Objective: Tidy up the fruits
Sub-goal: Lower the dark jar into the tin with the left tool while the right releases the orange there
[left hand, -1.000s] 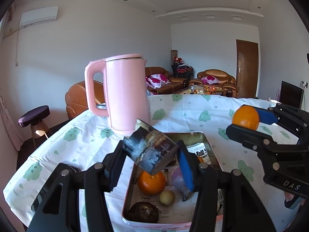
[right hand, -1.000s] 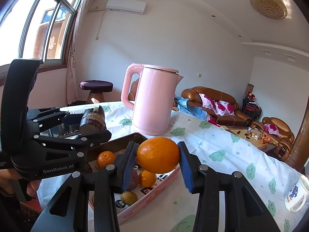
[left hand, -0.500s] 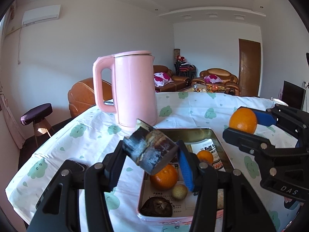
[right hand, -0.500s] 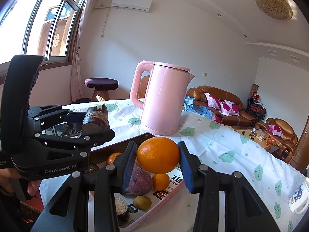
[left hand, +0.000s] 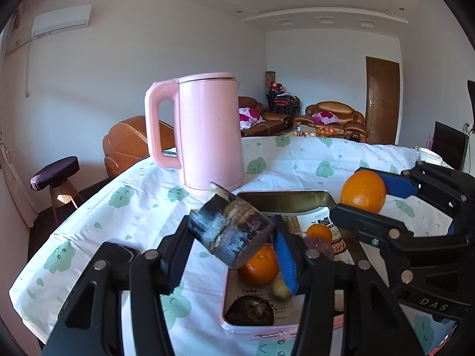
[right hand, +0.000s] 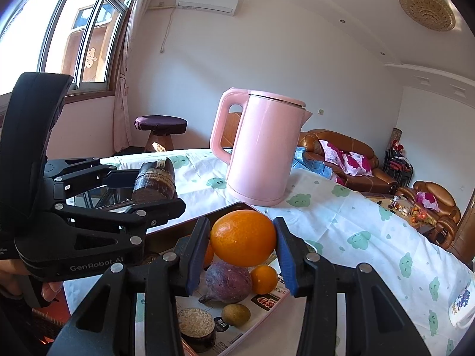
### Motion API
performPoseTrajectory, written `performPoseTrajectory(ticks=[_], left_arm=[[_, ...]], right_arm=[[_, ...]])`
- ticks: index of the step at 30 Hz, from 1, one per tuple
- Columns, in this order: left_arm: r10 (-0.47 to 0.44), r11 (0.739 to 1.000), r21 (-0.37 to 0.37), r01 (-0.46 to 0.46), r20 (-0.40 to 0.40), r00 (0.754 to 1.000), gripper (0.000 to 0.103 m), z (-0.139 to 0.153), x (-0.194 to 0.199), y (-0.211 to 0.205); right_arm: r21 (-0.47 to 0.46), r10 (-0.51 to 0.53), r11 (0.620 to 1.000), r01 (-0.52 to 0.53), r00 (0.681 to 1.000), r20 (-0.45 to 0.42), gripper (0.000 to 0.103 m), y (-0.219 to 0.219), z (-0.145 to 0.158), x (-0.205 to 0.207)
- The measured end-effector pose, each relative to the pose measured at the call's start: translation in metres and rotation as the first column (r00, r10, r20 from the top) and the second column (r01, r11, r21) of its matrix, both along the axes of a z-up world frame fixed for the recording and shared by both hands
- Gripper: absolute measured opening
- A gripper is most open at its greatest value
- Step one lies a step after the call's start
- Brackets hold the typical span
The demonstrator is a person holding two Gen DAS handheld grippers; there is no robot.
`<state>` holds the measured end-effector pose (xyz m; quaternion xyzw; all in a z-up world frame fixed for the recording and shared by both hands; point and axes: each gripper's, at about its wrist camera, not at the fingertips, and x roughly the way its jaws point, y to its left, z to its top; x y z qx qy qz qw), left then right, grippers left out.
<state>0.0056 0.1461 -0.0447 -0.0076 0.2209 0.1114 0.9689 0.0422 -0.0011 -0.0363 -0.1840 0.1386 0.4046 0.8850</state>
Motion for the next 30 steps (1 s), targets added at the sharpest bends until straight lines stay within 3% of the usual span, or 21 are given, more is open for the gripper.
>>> performPoseTrajectory(ticks=[30], left_arm=[[-0.04,0.996,0.079,0.049,-0.11,0.993,0.054,-0.025,0.013,-0.017]], right_arm=[[-0.014,0.011,1.0,-0.013,0.993,-0.113,0.046,-0.002,-0.026,0.007]])
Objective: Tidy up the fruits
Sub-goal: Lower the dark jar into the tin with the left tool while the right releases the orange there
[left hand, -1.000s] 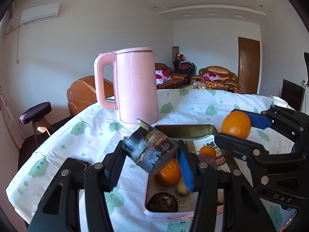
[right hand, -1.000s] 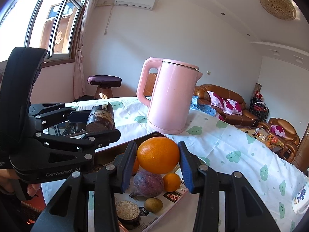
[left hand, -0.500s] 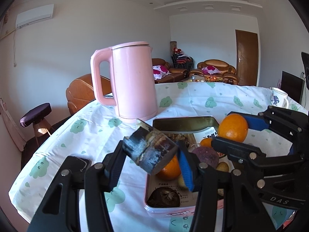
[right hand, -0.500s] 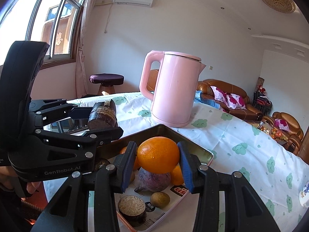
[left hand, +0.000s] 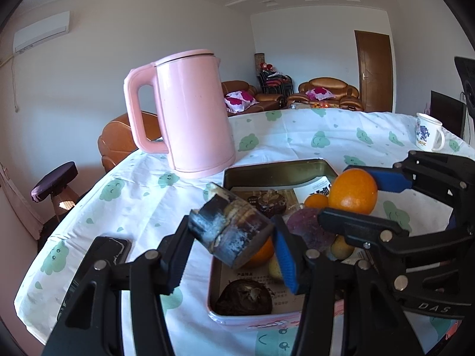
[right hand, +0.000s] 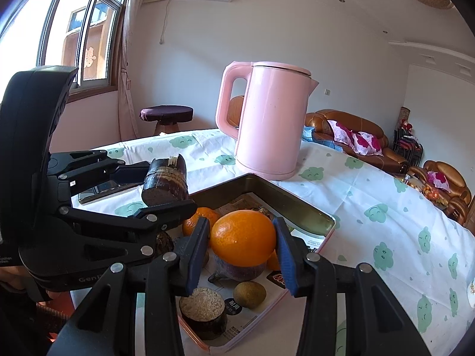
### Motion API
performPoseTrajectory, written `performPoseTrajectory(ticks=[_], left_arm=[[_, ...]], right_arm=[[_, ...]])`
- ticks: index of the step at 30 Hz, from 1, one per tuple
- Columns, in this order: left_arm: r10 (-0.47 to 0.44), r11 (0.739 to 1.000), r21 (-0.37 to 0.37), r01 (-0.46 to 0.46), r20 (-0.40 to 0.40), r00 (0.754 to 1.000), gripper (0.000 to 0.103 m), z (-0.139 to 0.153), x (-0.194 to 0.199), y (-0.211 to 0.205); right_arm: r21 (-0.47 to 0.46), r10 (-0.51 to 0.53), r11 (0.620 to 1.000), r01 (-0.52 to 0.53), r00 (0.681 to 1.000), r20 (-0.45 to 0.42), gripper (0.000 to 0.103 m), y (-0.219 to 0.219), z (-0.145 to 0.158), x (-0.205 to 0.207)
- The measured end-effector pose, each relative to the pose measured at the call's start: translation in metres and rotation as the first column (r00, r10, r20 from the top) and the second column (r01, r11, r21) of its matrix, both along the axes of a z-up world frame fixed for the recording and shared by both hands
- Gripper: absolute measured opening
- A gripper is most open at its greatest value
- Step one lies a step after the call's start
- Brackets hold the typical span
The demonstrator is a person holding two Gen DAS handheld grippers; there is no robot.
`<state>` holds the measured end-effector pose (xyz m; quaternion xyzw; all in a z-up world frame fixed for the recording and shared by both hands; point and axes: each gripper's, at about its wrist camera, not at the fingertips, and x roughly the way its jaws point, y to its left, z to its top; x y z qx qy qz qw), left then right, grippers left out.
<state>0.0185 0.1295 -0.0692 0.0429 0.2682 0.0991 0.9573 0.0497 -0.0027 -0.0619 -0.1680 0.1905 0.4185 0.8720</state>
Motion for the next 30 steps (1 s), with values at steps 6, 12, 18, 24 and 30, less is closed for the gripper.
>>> performPoseTrajectory(ticks=[6,12,18,24,30], left_arm=[[-0.007,1.0,0.009,0.008,-0.034,0.999,0.054,-0.008,0.005,-0.002],[-0.001,1.0,0.006,0.001,-0.043,0.999,0.058,-0.012,0.008,0.002],[0.002,1.0,0.019,-0.001,-0.025,1.0,0.073,-0.007,0.005,0.002],[0.012,0.999,0.029,-0.014,0.047,0.999,0.084,0.007,-0.005,0.003],[0.004,1.0,0.023,-0.007,0.132,0.991,0.095,0.021,-0.017,-0.001]], right_arm=[[-0.013,0.004,1.0,-0.004,1.0,-0.031,0.046,0.0,-0.006,0.003],[-0.025,0.02,0.999,-0.021,0.998,-0.055,0.046,0.002,-0.008,0.002],[0.005,0.006,1.0,-0.006,0.998,-0.063,0.057,-0.004,-0.006,0.004],[0.071,-0.056,0.996,0.057,0.998,-0.016,0.064,-0.022,0.013,-0.001],[0.138,-0.147,0.981,0.137,0.987,0.065,0.073,-0.048,0.039,-0.013]])
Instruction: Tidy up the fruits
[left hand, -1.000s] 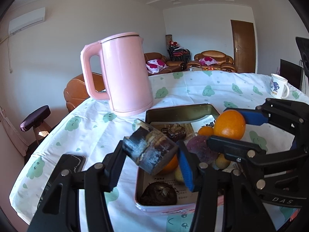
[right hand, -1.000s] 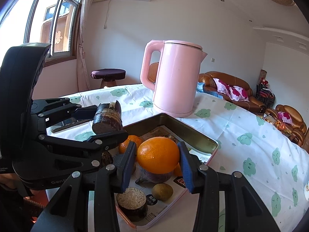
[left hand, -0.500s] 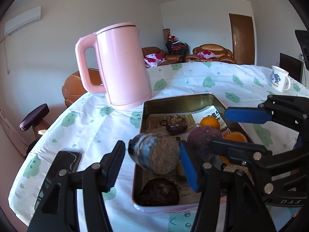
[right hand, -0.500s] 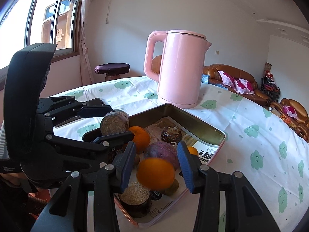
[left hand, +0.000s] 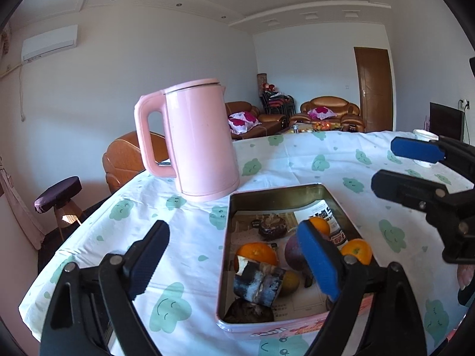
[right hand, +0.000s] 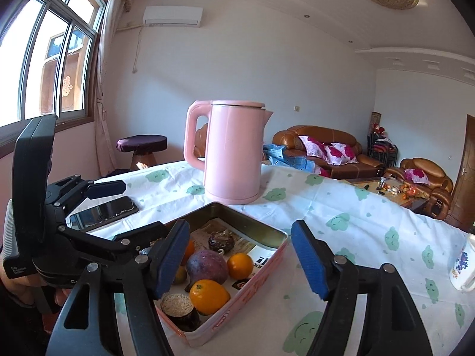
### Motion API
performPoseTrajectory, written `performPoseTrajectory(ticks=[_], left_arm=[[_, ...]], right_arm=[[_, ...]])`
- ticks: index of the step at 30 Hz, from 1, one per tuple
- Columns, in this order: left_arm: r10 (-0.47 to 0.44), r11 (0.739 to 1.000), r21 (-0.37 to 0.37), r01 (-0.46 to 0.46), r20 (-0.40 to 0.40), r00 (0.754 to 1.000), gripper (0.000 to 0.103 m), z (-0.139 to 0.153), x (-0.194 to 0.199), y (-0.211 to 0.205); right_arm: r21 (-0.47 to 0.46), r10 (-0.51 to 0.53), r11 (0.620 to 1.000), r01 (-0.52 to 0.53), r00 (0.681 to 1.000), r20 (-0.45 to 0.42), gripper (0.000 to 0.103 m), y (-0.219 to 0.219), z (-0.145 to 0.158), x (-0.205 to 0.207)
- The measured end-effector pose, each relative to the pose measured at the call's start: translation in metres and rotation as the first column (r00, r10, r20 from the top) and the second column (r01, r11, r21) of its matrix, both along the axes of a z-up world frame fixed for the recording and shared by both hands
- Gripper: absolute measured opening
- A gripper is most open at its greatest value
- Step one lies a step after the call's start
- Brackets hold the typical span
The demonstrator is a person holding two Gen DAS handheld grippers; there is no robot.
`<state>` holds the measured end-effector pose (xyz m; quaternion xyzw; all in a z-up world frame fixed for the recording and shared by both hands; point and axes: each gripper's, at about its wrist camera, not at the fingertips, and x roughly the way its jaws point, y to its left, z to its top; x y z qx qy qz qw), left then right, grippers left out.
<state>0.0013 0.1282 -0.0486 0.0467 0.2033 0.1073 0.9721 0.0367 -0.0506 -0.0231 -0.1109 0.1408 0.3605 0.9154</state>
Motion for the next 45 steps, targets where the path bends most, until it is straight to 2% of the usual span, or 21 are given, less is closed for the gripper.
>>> performPoseTrajectory(ticks=[6,16,24,45], left_arm=[[-0.011,1.0,-0.001,0.011,0.054,0.998,0.102,0.008,-0.008,-0.008],[-0.038,0.999,0.01,0.037,0.128,0.991,0.103,0.021,-0.02,-0.018],[-0.055,0.998,-0.004,0.056,0.129,0.99,0.103,0.024,-0.022,-0.02],[-0.044,0.999,-0.015,0.046,0.116,0.992,0.103,0.022,-0.021,-0.018]], right_arm=[[0.051,-0.075,0.996,0.073,0.996,0.04,0.079,-0.023,0.015,-0.002],[0.074,-0.118,0.991,0.113,0.991,0.065,0.08,-0.037,0.021,-0.004],[0.066,-0.129,0.99,0.123,0.987,0.093,0.08,-0.039,0.022,-0.011],[0.068,-0.136,0.989,0.13,0.986,0.093,0.08,-0.042,0.021,-0.011]])
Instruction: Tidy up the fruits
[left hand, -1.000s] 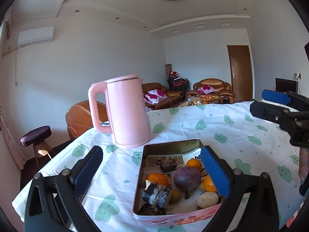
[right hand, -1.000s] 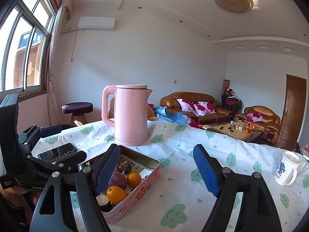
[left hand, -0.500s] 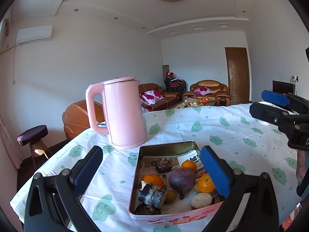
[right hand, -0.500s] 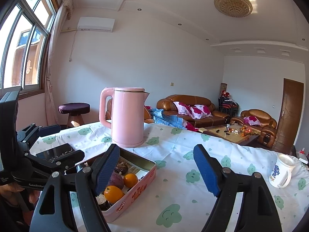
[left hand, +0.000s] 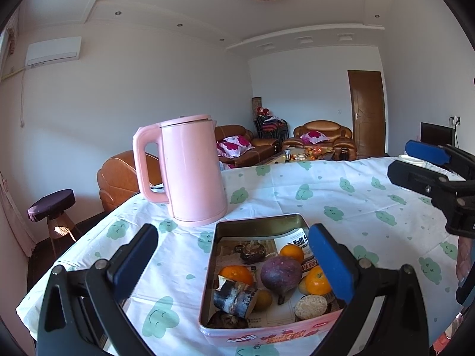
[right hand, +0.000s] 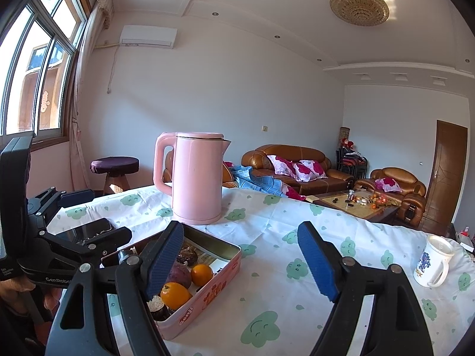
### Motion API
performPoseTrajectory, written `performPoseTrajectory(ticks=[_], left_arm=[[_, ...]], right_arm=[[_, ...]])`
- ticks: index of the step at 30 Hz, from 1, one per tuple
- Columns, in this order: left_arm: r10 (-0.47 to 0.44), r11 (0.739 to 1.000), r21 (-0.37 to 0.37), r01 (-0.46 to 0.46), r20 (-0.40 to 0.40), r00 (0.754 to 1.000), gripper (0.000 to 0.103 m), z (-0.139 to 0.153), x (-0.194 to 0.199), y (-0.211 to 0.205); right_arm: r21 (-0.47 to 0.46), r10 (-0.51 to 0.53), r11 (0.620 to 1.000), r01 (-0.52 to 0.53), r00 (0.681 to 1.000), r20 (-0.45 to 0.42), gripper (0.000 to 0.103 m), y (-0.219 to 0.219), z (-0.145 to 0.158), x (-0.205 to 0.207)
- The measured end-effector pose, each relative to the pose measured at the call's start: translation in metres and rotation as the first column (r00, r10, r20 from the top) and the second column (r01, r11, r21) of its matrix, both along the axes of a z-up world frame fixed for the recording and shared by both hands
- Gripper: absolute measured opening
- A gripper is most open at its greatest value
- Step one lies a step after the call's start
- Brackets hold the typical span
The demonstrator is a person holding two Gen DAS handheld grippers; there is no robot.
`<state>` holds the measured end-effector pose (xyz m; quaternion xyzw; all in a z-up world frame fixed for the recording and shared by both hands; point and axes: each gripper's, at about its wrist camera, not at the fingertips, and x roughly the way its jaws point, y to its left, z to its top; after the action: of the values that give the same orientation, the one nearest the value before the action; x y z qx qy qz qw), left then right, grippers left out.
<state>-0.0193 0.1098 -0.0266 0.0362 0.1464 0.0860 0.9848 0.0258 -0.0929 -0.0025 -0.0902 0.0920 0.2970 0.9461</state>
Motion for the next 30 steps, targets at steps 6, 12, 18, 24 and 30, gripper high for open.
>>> performPoseTrajectory(ticks=[6,12,18,24,30], left_arm=[[-0.01,1.0,-0.006,0.01,-0.007,1.0,0.103,-0.0009,0.0005,-0.0006],[0.002,1.0,-0.006,-0.002,-0.009,1.0,0.103,0.0,0.0002,-0.0013],[0.004,1.0,-0.015,-0.004,-0.024,1.0,0.103,0.0005,0.0026,0.0004],[0.001,1.0,-0.002,-0.001,-0.019,1.0,0.103,0.0009,0.0019,-0.0029],[0.0,1.0,0.009,0.0,-0.016,1.0,0.103,0.0014,0.001,-0.0045]], right_arm=[[0.0,0.001,1.0,-0.001,1.0,-0.001,0.08,0.0,-0.0003,0.0],[-0.002,0.003,1.0,-0.003,1.0,0.0,0.08,0.0001,-0.0011,-0.0017],[-0.004,0.006,1.0,-0.006,1.0,0.002,0.08,0.0004,-0.0023,-0.0035],[-0.01,0.011,1.0,-0.011,1.0,-0.001,0.08,0.0007,-0.0029,-0.0051],[-0.018,0.016,1.0,-0.016,1.0,0.0,0.08,0.0006,-0.0037,-0.0056]])
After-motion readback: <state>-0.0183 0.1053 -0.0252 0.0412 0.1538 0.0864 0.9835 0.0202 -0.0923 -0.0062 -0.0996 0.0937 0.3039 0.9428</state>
